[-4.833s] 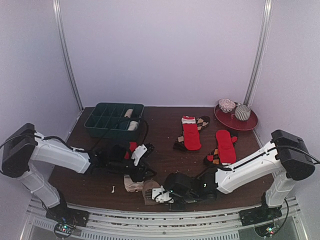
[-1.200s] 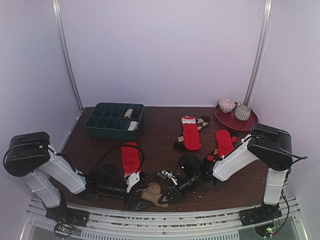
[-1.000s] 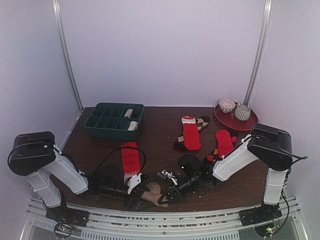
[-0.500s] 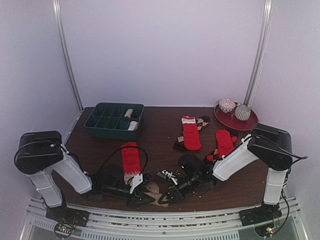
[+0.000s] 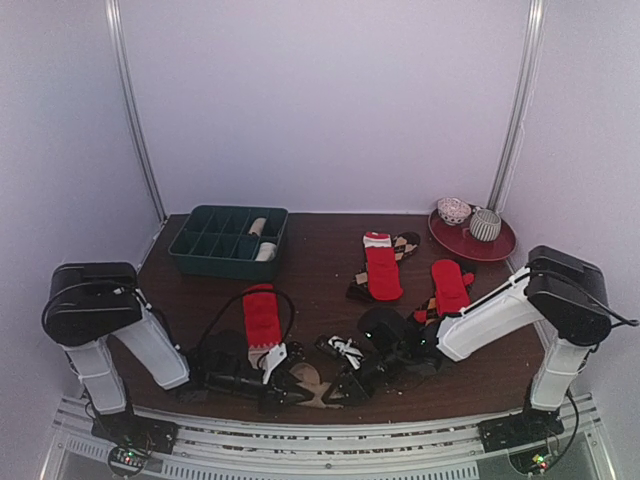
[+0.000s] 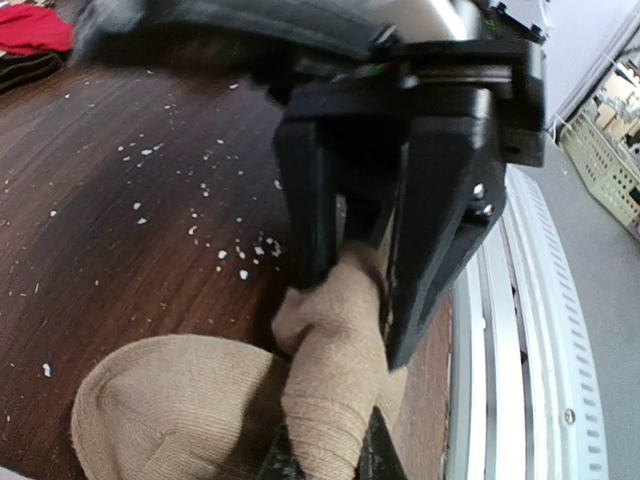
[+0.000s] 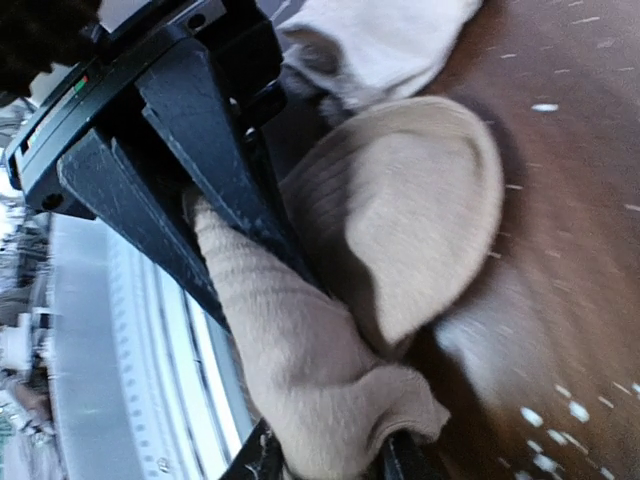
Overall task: Roll the socks
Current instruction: Roll a pair of socks at the center of the board.
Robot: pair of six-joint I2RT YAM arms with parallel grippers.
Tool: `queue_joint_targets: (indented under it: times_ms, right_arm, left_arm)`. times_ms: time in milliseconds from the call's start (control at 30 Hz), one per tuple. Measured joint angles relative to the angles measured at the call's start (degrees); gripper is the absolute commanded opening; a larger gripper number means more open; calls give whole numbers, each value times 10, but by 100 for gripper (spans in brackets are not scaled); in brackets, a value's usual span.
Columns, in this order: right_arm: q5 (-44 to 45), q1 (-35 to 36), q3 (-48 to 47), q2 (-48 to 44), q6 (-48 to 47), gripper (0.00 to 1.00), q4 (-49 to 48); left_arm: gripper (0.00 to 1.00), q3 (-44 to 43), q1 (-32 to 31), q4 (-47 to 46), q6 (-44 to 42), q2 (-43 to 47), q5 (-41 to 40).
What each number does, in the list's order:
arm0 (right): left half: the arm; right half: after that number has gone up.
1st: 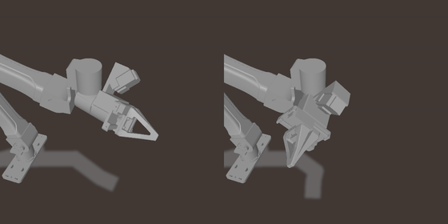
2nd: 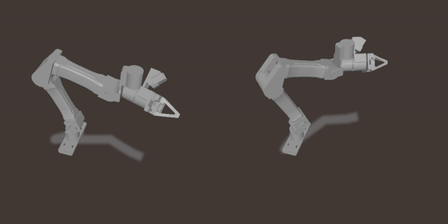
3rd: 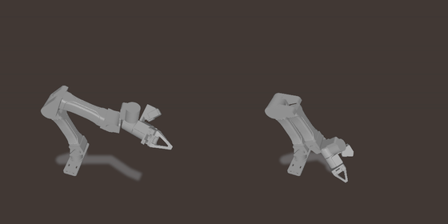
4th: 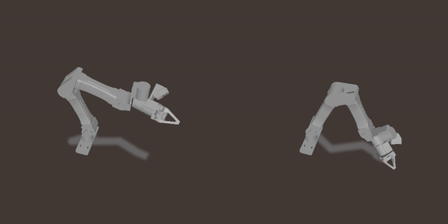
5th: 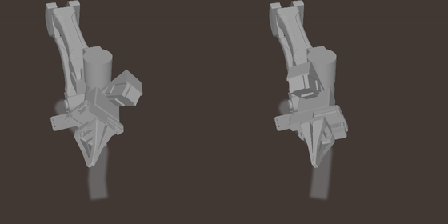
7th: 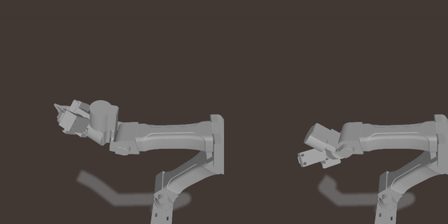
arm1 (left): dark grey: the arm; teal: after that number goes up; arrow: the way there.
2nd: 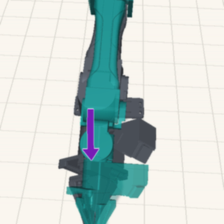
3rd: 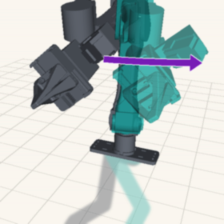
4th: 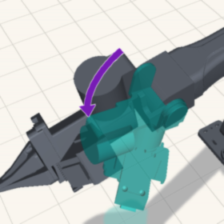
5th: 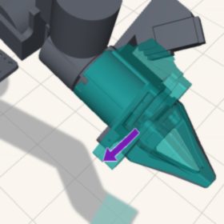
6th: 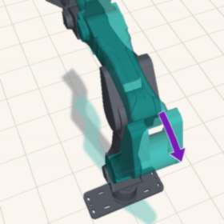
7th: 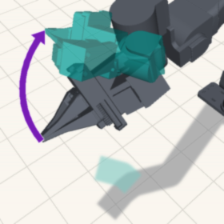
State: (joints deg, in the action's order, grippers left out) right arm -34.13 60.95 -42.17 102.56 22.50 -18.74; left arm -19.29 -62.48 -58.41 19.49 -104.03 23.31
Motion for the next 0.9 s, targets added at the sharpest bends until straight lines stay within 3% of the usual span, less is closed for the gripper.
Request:
queue_joint_targets:
  times_ms: [267, 433, 700, 900]
  right_arm:
    - [241, 39, 52, -153, -109, 44, 71]
    - [360, 127, 67, -201, -224, 45, 46]
    - [424, 163, 57, -129, -297, 48, 4]
    - [418, 165, 45, -95, -301, 49, -6]
  left_arm:
    - [0, 3, 6, -87, 82, -56, -1]
    - [0, 5, 9, -97, 101, -61, 1]
    - [0, 3, 10, -96, 103, -61, 6]
    - [0, 2, 11, -94, 102, -62, 10]
